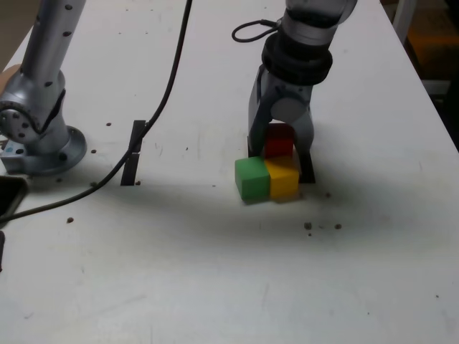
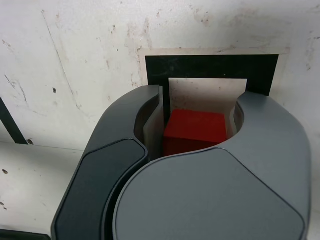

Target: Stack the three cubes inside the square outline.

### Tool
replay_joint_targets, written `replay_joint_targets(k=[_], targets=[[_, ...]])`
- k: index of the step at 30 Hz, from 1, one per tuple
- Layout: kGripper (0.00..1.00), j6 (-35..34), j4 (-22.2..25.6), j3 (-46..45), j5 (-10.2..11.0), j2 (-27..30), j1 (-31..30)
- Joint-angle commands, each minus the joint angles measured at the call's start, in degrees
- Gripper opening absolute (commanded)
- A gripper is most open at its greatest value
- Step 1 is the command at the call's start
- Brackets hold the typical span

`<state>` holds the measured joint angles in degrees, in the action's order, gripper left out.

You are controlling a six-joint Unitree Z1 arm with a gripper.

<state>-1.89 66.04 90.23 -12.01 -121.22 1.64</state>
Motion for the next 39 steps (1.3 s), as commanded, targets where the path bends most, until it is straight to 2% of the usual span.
replay_joint_targets(k=[1,5,13,14,17,20,24,39], targets=[[0.31,0.0,-0.1,-0.2,-0.4,-0.3,0.1],[0.43,0.1,-0.2,-0.7,-1.1,-0.3,0.1],[0.54,0.2,-0.8,-1.4,-1.4,-0.4,0.1],[0.56,0.2,-0.9,-1.5,-1.4,-0.3,0.1],[0.73,0.3,-2.0,-1.7,-1.3,-0.2,0.1],[0.80,0.3,-2.8,-2.1,-1.3,-0.1,0.1],[0.83,0.3,-3.4,-2.9,-1.4,0.0,0.1],[0.83,0.0,-3.5,-3.3,-1.2,1.8,-0.1]])
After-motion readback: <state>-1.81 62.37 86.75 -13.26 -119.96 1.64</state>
